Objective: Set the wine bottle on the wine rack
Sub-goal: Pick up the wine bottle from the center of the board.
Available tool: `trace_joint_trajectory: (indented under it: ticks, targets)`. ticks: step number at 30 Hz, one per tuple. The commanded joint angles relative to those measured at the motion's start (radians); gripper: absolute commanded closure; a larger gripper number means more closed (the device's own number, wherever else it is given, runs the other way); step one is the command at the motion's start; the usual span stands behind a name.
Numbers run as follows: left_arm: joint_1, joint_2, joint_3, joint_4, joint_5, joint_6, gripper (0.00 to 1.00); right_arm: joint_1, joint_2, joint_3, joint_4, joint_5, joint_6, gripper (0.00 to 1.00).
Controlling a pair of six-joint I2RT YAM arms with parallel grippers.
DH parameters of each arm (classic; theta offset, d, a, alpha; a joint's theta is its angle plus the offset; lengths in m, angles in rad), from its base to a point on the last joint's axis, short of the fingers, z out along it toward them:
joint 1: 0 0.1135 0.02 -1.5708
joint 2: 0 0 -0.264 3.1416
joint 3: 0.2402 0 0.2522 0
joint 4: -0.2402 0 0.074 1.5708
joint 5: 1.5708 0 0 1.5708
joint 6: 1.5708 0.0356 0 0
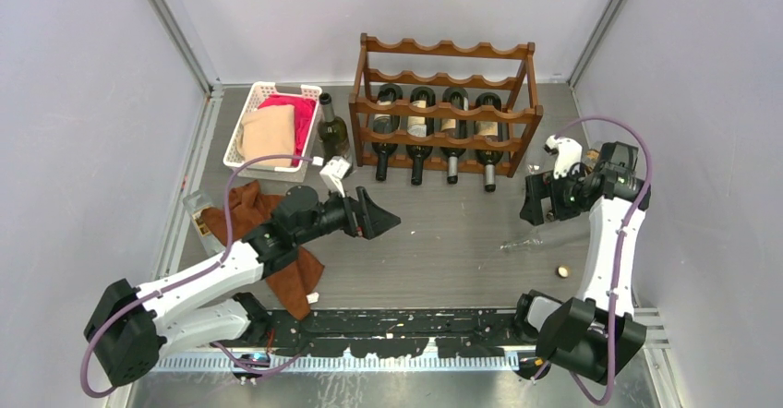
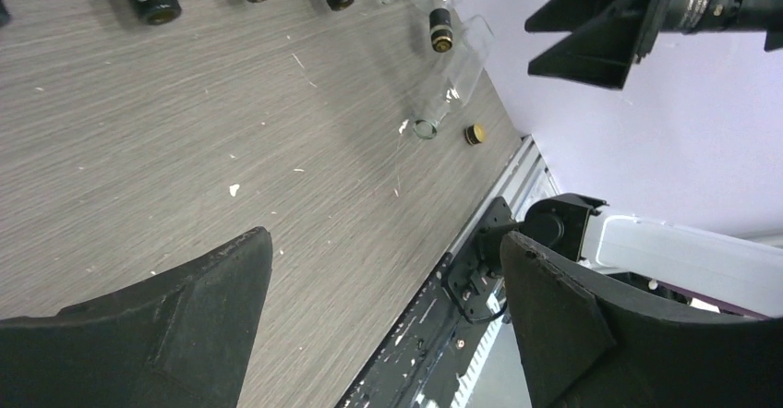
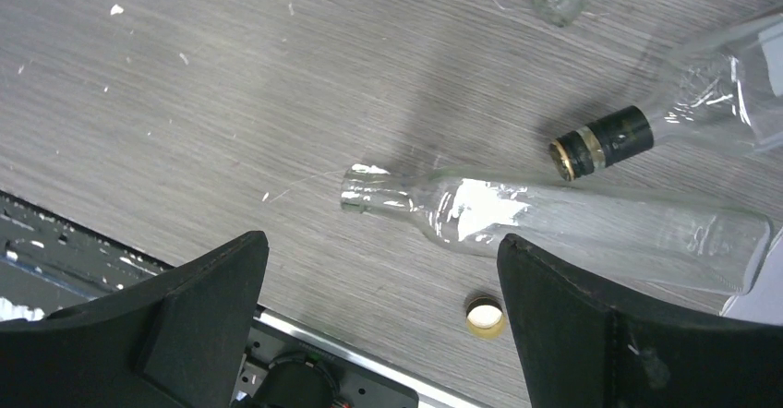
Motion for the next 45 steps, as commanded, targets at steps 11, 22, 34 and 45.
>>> trace_joint_trajectory:
  ticks: [11,22,34,45]
  targets:
    - [-0.028,0.017,0.048,0.076,-0.044,0.187,0.08,-0.065,0.178,0.052,0.469,0.345,0.546,0.00]
    - [-0.028,0.030,0.053,0.105,-0.097,0.267,0.05,-0.065,0.374,0.144,0.631,0.627,0.802,0.00]
    - [-0.028,0.110,0.094,0.117,-0.121,0.268,0.05,-0.060,0.617,0.284,0.669,0.775,0.887,0.00]
    - [-0.028,0.196,0.172,0.087,-0.087,0.261,0.07,-0.013,0.739,0.330,0.688,0.794,0.952,0.00]
